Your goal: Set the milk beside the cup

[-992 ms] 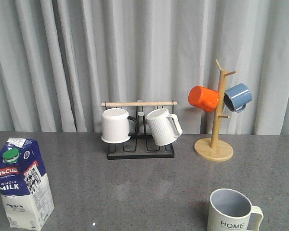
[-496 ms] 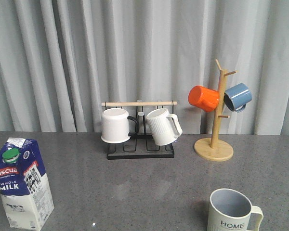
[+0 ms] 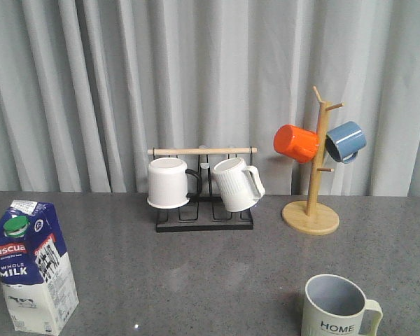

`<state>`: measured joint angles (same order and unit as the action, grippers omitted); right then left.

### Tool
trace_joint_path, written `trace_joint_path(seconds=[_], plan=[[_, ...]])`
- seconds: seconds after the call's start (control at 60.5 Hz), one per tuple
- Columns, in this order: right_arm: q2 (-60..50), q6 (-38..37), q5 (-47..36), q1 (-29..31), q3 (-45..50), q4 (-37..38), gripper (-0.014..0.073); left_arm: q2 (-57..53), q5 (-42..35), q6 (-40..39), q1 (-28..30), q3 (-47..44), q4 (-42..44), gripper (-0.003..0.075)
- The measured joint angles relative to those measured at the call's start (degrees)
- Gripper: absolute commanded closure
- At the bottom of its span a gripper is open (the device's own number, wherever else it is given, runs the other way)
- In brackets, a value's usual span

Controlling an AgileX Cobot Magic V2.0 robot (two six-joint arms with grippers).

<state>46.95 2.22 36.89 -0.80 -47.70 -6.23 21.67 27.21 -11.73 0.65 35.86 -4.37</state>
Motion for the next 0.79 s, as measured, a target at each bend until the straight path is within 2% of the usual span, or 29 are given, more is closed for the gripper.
trace_joint_path(seconds=[0.132, 0.397, 0.793], plan=[[7.28, 3.11, 0.56, 0.0, 3.37, -3.98, 0.0156, 3.12, 0.32, 0.2, 0.0, 0.2, 0.0, 0.0374], [14.67, 4.83, -10.32, 0.0, 12.12, -5.11, 0.0156, 3.56, 0.43, 0.26, 0.0, 0.45, 0.04, 0.0374], [22.2, 9.23, -20.37, 0.0, 12.67, -8.29, 0.0156, 3.56, 0.43, 0.39, 0.0, 0.45, 0.16, 0.0374]])
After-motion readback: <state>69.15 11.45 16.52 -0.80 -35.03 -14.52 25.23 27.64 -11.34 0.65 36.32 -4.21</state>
